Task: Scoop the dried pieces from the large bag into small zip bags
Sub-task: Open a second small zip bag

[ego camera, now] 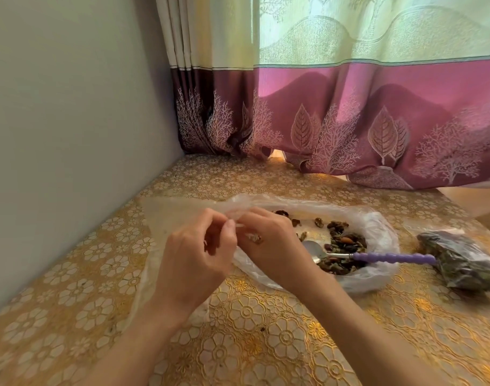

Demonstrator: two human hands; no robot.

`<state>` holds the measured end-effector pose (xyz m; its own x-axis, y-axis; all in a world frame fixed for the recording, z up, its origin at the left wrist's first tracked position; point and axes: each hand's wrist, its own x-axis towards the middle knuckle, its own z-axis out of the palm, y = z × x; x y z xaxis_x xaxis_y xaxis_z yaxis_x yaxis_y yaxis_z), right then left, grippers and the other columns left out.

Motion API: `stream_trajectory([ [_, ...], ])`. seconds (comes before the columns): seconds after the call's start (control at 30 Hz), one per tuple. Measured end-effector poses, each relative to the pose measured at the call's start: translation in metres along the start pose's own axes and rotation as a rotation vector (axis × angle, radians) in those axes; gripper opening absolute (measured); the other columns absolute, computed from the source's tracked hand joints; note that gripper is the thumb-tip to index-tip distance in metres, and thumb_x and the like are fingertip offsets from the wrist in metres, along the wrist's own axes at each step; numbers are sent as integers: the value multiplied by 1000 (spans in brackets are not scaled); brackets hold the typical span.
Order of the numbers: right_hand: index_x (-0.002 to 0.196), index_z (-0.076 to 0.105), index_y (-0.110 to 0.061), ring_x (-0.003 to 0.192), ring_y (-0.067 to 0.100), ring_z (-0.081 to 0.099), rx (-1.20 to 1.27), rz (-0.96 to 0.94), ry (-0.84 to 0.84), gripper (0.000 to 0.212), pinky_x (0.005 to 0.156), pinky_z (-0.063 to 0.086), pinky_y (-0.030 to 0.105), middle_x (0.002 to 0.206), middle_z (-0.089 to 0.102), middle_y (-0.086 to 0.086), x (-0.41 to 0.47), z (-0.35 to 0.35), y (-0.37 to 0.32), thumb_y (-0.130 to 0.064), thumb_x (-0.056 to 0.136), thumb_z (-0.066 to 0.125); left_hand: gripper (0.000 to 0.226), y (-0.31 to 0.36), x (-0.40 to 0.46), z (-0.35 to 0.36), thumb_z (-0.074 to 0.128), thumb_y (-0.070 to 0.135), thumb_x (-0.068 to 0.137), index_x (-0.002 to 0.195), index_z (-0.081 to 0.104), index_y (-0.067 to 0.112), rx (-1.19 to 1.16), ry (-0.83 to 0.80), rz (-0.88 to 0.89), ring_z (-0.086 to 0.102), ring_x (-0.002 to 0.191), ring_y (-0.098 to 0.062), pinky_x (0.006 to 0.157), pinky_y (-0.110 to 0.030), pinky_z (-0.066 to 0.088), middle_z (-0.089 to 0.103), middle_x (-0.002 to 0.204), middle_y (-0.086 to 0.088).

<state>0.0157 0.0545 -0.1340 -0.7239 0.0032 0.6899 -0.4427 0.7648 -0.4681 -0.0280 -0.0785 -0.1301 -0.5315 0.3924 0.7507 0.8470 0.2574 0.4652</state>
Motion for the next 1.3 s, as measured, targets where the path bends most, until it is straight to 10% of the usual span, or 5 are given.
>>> stream_trajectory([
  [0.17,98,64,-1,80,7,69,344,345,-119,22,71,58,26,101,70,4,5,-16,3,-20,86,63,75,-21,13,-16,49,68,75,124,45,12,327,-115,291,43,116,-19,101,-37,32,48,124,-5],
  [0.3,102,57,11,77,17,72,498,445,-226,49,70,59,30,96,68,22,6,-26,3,-34,82,58,100,-32,14,-20,49,77,64,139,32,14,443,-345,292,24,138,-19,109,-60,17,34,145,-2],
  [0.73,105,69,-10,70,0,65,259,294,-171,28,64,51,13,102,64,-8,7,-30,1,-15,77,74,70,-35,9,-18,57,56,74,132,38,23,176,-371,175,52,89,-5,81,-13,37,50,113,9],
  [1.3,114,66,-21,79,-3,59,7,121,-232,39,79,50,24,108,52,-21,7,-19,-6,-38,79,71,84,-24,5,-12,56,73,60,128,45,26,43,-296,34,50,102,9,81,-5,36,50,112,24],
])
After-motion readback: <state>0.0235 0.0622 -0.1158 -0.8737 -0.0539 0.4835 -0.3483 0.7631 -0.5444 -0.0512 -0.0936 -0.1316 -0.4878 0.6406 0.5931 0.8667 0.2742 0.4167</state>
